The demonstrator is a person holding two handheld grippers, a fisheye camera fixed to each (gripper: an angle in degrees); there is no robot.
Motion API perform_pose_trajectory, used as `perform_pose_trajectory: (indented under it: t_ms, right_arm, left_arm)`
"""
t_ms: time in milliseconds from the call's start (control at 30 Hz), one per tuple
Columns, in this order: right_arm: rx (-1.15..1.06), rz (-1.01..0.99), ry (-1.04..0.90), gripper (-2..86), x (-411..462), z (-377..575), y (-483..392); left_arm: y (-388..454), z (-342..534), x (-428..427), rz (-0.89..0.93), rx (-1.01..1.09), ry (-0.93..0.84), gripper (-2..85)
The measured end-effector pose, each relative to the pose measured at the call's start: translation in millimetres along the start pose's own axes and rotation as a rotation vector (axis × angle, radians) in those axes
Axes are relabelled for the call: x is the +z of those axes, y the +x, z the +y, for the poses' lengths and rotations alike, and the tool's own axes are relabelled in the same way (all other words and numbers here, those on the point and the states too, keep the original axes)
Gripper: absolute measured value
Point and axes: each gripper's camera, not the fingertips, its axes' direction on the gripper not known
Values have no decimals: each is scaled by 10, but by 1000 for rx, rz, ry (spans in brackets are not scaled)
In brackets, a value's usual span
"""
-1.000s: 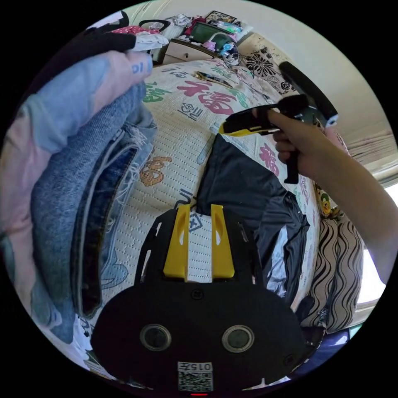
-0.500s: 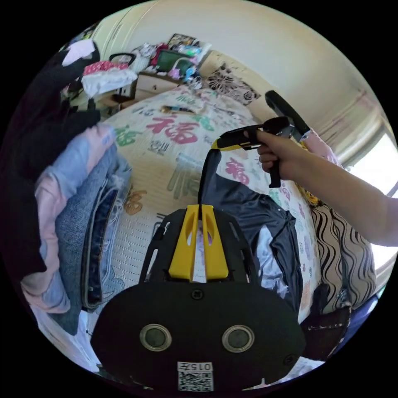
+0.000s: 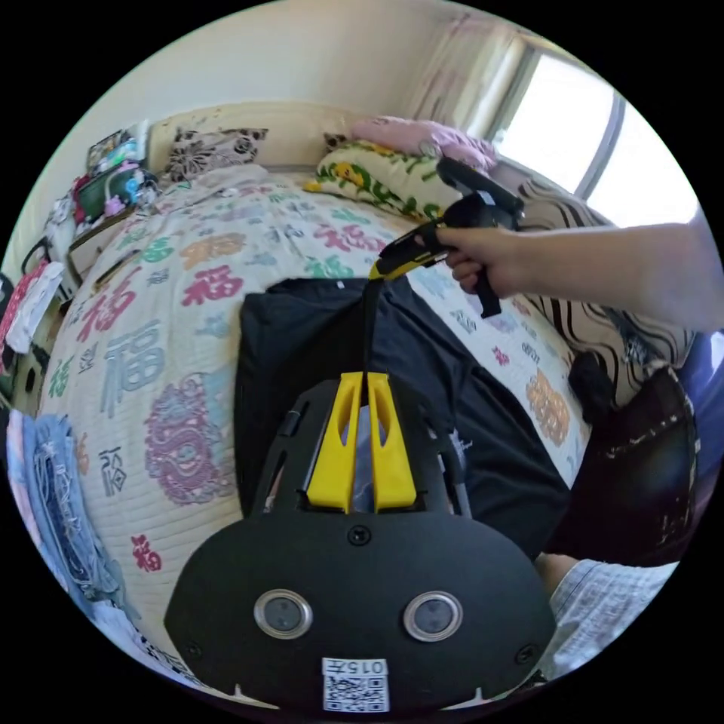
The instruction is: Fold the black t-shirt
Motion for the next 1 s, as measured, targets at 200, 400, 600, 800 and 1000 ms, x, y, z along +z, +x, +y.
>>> perform_pose_trajectory:
  t_ms: [200,400,600,800,1000]
  right_arm:
    - [70,79,-37,74,-26,-159,191]
    - [-232,38,9,70,-101,-719,-471]
    - [-316,61,-179,-1,462,-1053,-909]
    - [-295,5,-133,-8,256,-1002,-727]
    - [-343,11,-95,-5,-428,-337,-431]
  left_arm:
    - [50,-114,406,66,6,-123,56]
    - [-439,-394,237,-12,-146,10,57]
    - [-672,-609,951,-53,-193,-167,49]
    - [-606,-780,1220,-85,-199,-192,45]
    - [-258,-1050,1256,55,-144,-101,58]
